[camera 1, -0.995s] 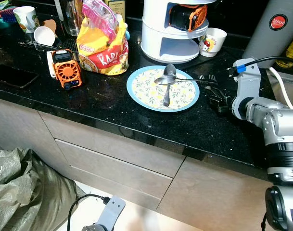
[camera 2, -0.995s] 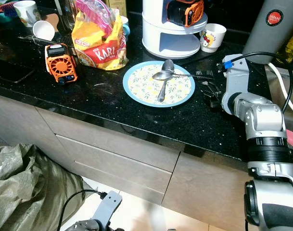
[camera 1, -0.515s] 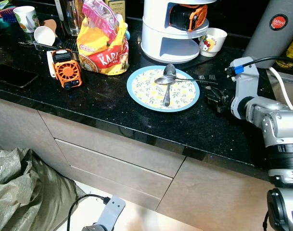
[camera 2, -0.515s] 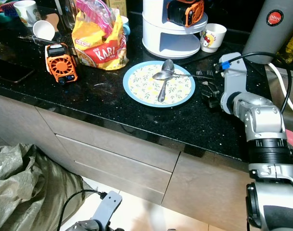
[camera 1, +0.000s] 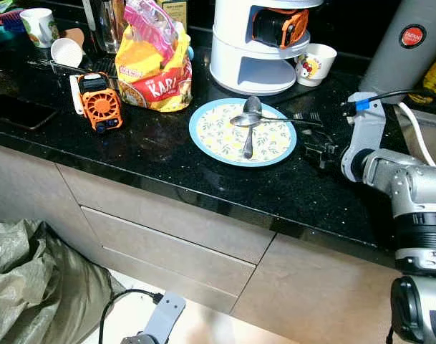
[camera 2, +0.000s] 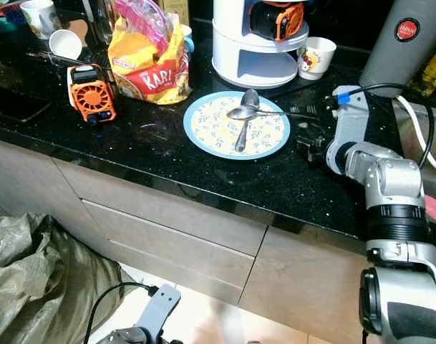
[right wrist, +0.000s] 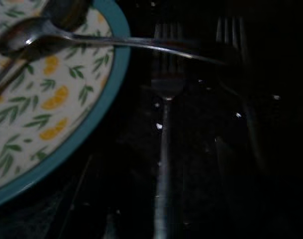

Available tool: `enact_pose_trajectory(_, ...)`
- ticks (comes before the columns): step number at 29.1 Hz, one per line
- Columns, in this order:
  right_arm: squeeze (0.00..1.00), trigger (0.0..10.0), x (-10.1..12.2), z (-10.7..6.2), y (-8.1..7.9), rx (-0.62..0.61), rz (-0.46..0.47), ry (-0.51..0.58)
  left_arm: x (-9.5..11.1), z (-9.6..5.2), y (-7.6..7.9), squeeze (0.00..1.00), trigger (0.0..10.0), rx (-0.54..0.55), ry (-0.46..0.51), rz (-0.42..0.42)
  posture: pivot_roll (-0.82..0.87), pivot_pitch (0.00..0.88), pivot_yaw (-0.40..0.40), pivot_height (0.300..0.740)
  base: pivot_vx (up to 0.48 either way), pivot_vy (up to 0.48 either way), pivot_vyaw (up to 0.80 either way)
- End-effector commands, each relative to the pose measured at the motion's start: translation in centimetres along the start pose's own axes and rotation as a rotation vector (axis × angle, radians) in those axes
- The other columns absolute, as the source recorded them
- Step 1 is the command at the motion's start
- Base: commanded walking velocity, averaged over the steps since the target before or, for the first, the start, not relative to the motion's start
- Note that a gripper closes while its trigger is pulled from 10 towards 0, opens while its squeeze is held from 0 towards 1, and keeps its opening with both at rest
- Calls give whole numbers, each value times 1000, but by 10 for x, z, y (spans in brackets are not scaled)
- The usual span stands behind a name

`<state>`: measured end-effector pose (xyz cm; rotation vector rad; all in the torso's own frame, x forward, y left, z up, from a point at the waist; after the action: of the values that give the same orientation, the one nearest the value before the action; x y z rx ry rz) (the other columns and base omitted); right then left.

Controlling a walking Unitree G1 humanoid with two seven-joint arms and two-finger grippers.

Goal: Kitchen organization

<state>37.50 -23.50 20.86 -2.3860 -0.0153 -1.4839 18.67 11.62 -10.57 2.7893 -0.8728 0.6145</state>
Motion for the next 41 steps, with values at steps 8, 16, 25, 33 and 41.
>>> enact_pose_trajectory(8, 0, 3961, -29, 7, 2, 0, 47, -126, -15, 0, 4, 0, 10000, -16, -49, -9, 5, 128, -58, 740, 0, 0, 0)
enact_pose_trajectory(16, 0, 0, -37, 3, 10, -74, -38, -173, -16, 0, 4, 0, 10000, -17, -53, -12, 5, 130, -60, 740, 0, 0, 0)
enact_pose_trajectory(25, 0, 0, -37, -5, 15, -98, -54, -168, -16, 0, 4, 0, 10000, -18, -53, -7, -1, 119, -60, 740, 0, 0, 0)
enact_pose_trajectory(33, 0, 0, -10, -15, 15, -110, -37, -6, -15, 0, 4, 0, 10000, -21, -52, 3, -8, 108, -55, 740, 0, 0, 0)
enact_pose_trajectory(41, 0, 0, 23, -26, 7, -115, -89, 165, -13, 0, 4, 0, 10000, -19, -47, 5, -8, 107, -52, 740, 0, 0, 0)
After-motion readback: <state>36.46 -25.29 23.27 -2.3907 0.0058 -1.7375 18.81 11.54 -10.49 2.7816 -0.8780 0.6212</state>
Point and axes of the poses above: a point about 5 cm out from each wrist's last joint towards the gripper, its own z axis pointing out of the wrist towards the gripper, its own x axis along the axis of the wrist's last joint, y = z × x, the point moved 2 cm from there along z, pointing out of the wrist towards the gripper, and after that the axes turned 5 degrees about z, right-handed, at the moved point
